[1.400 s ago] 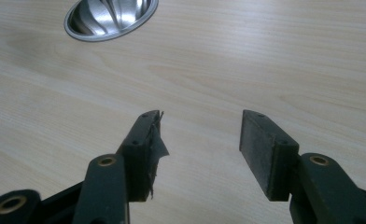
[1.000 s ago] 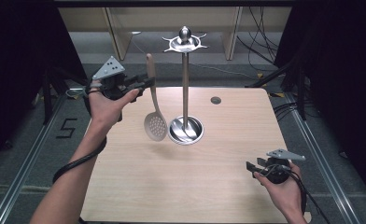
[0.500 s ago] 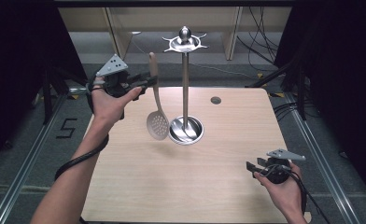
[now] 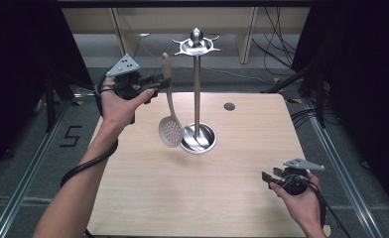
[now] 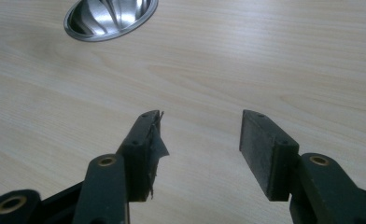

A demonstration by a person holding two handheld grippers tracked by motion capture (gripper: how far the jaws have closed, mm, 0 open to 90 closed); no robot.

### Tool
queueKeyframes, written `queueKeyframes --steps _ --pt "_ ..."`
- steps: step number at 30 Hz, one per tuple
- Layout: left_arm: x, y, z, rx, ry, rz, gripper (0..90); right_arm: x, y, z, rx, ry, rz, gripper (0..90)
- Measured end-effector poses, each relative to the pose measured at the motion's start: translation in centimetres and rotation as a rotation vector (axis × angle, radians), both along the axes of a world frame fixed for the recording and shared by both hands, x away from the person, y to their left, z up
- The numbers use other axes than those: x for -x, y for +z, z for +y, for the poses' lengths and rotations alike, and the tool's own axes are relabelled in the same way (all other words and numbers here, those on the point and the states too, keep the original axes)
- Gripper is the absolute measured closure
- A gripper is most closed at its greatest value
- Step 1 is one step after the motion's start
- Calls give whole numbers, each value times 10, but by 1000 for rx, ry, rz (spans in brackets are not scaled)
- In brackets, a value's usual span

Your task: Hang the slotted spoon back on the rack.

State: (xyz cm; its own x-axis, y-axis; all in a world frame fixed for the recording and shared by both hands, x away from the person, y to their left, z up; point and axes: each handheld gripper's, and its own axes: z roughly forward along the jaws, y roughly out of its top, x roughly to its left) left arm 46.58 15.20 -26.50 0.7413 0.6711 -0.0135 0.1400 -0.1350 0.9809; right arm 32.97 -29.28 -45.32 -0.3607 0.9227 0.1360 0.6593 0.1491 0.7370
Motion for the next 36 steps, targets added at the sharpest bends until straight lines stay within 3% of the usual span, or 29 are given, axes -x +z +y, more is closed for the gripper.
queueKeyframes --steps 36 --pt "-8 7 -7 -15 -31 7 690 0 0 0 0 2 0 487"
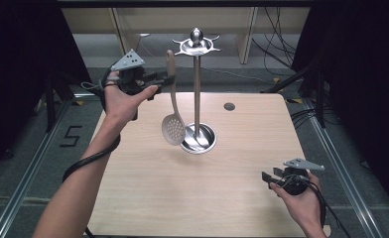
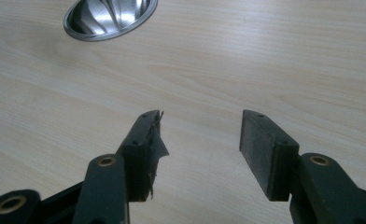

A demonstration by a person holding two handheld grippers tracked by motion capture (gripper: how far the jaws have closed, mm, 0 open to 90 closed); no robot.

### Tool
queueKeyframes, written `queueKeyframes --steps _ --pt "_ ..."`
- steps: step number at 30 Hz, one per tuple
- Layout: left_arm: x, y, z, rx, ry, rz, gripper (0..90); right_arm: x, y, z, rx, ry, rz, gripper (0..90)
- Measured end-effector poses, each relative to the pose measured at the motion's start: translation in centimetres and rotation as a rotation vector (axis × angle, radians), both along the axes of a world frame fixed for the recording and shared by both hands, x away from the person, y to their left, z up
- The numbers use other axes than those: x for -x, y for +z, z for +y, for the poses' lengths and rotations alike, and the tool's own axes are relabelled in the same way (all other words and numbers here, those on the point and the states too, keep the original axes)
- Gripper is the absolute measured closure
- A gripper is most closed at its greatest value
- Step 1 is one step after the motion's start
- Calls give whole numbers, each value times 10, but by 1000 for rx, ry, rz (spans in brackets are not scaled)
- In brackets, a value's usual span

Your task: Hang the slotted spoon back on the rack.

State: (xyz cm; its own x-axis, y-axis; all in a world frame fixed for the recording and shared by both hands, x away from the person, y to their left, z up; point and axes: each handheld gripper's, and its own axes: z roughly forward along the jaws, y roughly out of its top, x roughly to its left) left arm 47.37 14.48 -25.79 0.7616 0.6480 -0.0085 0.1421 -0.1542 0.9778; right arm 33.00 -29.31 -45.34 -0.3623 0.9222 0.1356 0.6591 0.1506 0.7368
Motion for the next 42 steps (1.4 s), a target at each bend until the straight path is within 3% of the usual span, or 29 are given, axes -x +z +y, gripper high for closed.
queueKeyframes --steps 13,14,15,16,17,20,21,31,33,35,36,42 --pt "-5 0 0 -1 -10 12 689 0 0 -1 -1 -1 -6 486" --pt "-5 0 0 1 -13 14 689 1 0 1 -19 -18 7 486" --pt "-5 0 0 1 -13 14 689 0 0 -1 9 -7 -12 486" --pt "-6 0 0 3 -19 18 688 1 0 1 -18 -19 11 486" --pt "-6 0 0 3 -19 18 687 1 -1 2 -25 -22 5 486" --pt "-7 0 0 3 -22 18 687 1 -1 2 -25 -22 7 486" --pt "-7 0 0 2 -22 18 686 0 0 -1 8 -5 -12 486" --pt "-7 3 -1 -22 -18 12 680 0 0 -1 14 -8 -4 483" --pt "-8 2 -2 -24 -21 15 679 1 0 1 -10 -20 16 483" --pt "-9 2 -3 -24 -22 16 678 1 0 2 -10 -21 16 483" --pt "-9 2 -3 -22 -20 16 677 0 0 -1 14 -5 -6 483" --pt "-10 4 -5 -26 -21 13 673 0 0 -1 14 -4 -6 483"
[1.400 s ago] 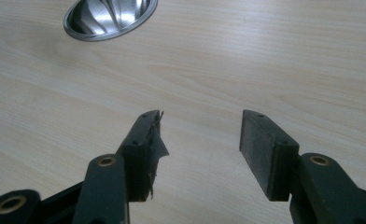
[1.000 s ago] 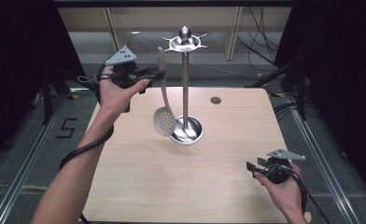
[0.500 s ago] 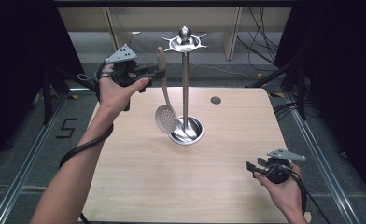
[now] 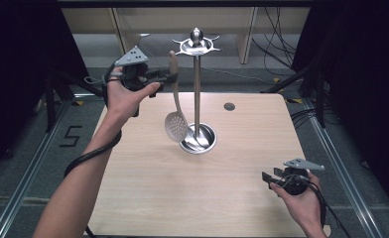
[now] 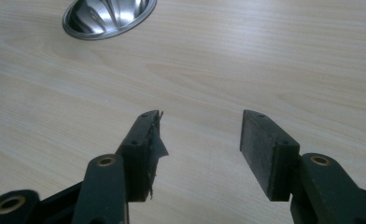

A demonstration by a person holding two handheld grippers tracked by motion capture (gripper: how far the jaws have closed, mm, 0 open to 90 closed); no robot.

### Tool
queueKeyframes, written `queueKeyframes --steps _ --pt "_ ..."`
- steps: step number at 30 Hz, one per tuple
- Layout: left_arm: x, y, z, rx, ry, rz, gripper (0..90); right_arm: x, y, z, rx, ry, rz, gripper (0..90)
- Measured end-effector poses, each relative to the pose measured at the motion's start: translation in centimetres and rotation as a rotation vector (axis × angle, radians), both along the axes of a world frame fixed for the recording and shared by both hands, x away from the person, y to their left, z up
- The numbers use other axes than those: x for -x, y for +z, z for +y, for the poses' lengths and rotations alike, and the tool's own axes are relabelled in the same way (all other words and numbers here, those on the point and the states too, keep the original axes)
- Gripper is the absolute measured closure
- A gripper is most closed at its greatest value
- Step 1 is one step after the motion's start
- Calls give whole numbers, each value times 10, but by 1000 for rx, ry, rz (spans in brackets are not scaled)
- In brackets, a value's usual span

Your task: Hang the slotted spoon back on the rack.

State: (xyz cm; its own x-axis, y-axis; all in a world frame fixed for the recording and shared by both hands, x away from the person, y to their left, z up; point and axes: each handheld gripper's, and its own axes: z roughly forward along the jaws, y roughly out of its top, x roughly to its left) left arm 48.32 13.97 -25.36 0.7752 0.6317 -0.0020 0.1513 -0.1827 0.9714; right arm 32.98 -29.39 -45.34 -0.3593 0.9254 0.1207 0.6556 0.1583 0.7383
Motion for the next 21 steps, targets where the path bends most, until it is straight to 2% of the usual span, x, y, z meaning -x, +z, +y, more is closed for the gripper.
queueKeyframes --steps 7,8,9,10,14,15,16,19,21 --pt "0 0 -2 10 2 -3 671 0 0 0 3 2 0 482" --pt "0 -1 -2 12 2 -5 669 1 0 2 -24 -13 22 483" --pt "0 -1 -2 15 2 -6 668 1 0 2 -23 -14 23 482" --pt "0 -1 -2 17 2 -7 667 0 0 0 4 2 1 482" --pt "1 -1 -2 23 7 -10 657 0 0 0 5 2 1 482" --pt "1 -1 -1 29 11 -19 651 1 0 2 -25 -11 24 482" --pt "2 -1 -1 40 17 -17 645 2 0 3 -33 -16 36 482" --pt "5 0 0 53 25 -17 591 2 0 3 -37 -18 32 482" --pt "7 0 2 42 37 -28 558 1 0 3 -33 -17 27 481"
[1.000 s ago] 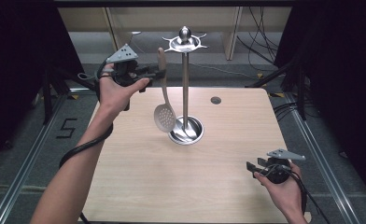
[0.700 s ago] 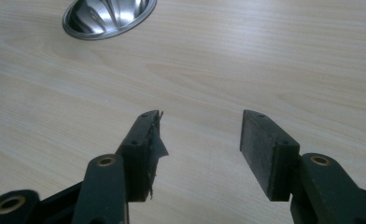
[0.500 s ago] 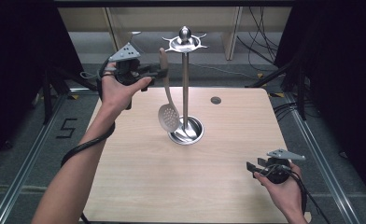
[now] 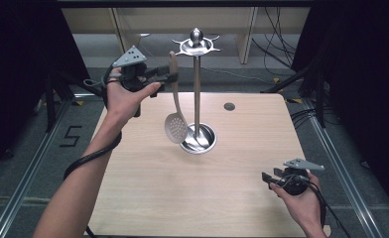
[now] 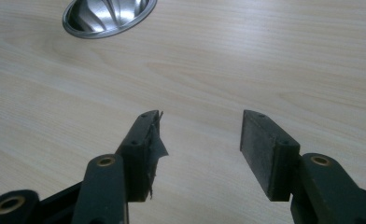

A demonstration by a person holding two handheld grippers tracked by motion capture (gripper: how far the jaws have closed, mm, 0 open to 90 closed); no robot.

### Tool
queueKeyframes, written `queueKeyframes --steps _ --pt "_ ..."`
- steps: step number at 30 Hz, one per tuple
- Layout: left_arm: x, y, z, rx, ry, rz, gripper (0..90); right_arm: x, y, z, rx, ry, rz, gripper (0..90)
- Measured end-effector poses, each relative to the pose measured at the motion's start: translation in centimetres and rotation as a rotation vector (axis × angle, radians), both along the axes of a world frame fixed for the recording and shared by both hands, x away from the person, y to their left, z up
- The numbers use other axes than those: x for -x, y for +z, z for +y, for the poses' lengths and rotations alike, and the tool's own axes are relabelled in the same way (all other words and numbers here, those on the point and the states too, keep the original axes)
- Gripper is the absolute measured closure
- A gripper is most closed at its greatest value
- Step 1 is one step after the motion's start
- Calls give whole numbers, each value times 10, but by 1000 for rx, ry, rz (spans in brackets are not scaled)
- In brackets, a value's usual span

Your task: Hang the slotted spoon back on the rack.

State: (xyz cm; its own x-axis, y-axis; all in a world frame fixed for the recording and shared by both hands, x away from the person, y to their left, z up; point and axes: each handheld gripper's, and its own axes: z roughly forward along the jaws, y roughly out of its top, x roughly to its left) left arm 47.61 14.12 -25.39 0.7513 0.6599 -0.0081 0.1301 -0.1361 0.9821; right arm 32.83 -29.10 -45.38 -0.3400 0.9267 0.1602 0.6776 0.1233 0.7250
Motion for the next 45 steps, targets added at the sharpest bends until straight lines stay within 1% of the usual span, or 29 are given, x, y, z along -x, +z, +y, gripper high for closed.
queueKeyframes --steps 1,4,5,6,8,9,10,11,12,13,16,21,22,23,24,25,27,28,31,33,34,35,36,39,40,41,43,44,45 --pt "1 0 1 -4 9 -6 541 0 0 0 1 0 0 482" --pt "5 -2 6 17 34 -14 482 0 0 0 1 0 0 482" --pt "7 -3 8 19 40 -18 466 -1 -1 1 -13 4 -8 482" --pt "9 -4 10 20 46 -19 453 -2 -1 -2 25 23 -25 482" --pt "14 -6 15 20 58 -26 428 -1 0 -2 37 16 -23 482" --pt "17 -8 18 24 65 -26 420 0 -1 0 3 3 -7 481" --pt "20 -9 20 29 73 -24 410 -2 -1 -1 24 19 -24 482" --pt "23 -11 23 31 81 -24 398 -1 -1 -1 27 16 -18 481" --pt "26 -13 25 33 87 -26 387 0 -2 2 -9 -2 -2 481" --pt "28 -14 28 30 94 -41 381 0 -1 2 -15 3 -6 481" --pt "37 -21 36 28 113 -46 361 0 -1 2 -16 2 -7 482" --pt "54 -36 50 36 119 -29 352 1 0 1 -3 -3 2 481" --pt "54 -36 50 36 119 -29 350 1 0 1 -3 -3 2 481" --pt "60 -43 55 40 128 -24 348 0 -1 2 -12 1 -1 481" --pt "60 -43 55 40 128 -24 347 0 0 1 1 0 6 481" --pt "66 -50 60 38 132 -16 345 0 -1 2 -9 2 0 481" --pt "72 -58 65 30 137 -7 339 1 0 2 -4 -4 11 481" --pt "75 -63 68 22 140 -2 337 0 -1 2 -10 3 -2 481" --pt "83 -78 75 0 141 23 333 0 -1 2 -10 0 2 481" --pt "87 -89 81 -12 147 40 331 0 -1 0 3 8 -9 481" --pt "90 -94 83 -18 148 49 331 -1 0 -2 35 22 -27 481" --pt "92 -101 85 -14 149 56 331 -1 0 -2 35 22 -27 481" --pt "94 -106 87 -31 155 64 331 -1 0 -2 34 20 -25 481" --pt "101 -130 92 -48 162 85 332 -1 -1 -2 29 20 -23 481" --pt "101 -130 92 -48 162 85 332 -1 -1 -1 25 16 -15 481" --pt "106 -151 93 -85 163 102 332 -1 -1 -1 28 20 -22 482" --pt "112 -173 94 -111 185 151 337 -1 -1 -1 28 21 -19 481" --pt "115 -184 94 -94 190 200 337 -1 -1 -1 27 22 -18 482" --pt "117 -191 95 -102 196 230 339 -1 -1 -2 36 22 -22 482"
